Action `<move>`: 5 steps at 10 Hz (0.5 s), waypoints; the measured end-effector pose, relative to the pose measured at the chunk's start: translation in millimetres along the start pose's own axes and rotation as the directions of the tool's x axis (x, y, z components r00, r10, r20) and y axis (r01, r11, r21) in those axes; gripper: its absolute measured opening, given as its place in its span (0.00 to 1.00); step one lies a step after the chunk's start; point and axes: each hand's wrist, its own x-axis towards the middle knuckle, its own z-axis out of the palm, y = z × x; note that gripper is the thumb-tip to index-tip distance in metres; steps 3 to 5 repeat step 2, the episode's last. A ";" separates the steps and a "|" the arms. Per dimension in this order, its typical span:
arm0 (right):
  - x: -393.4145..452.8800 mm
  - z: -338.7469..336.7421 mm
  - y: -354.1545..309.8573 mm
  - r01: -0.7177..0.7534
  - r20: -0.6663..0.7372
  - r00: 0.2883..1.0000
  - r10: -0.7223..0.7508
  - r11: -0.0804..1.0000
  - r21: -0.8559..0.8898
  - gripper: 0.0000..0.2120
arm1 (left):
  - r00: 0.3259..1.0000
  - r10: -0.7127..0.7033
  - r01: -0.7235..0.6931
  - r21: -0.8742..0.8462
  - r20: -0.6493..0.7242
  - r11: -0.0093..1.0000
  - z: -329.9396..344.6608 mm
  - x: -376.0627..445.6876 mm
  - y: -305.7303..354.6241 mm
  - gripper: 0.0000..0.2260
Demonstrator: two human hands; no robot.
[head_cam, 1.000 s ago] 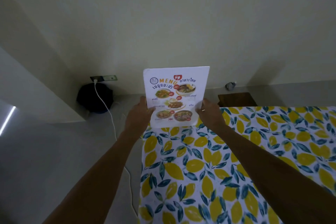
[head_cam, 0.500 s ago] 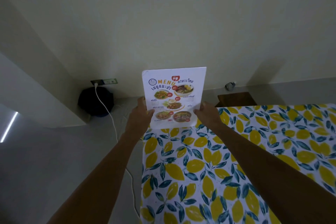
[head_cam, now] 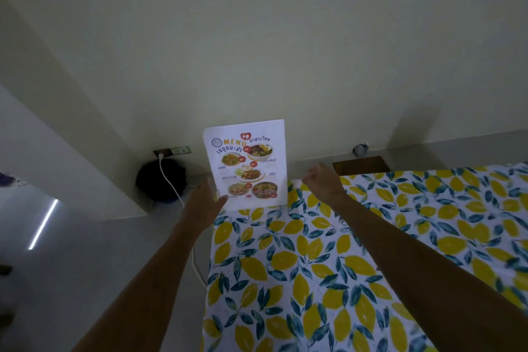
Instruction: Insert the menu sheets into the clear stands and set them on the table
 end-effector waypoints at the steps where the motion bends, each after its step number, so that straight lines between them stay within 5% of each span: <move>1: -19.8 -48.7 4.4 0.126 0.009 0.992 -0.126 0.991 -0.048 0.16 | 0.994 0.077 -0.077 -0.001 -0.078 0.997 2.4 -32.7 41.5 0.29; 5: -38.2 -86.0 7.0 0.193 0.013 0.981 -0.192 0.980 -0.053 0.16 | 0.985 0.090 -0.094 -0.025 -0.146 0.995 3.6 -63.1 82.5 0.28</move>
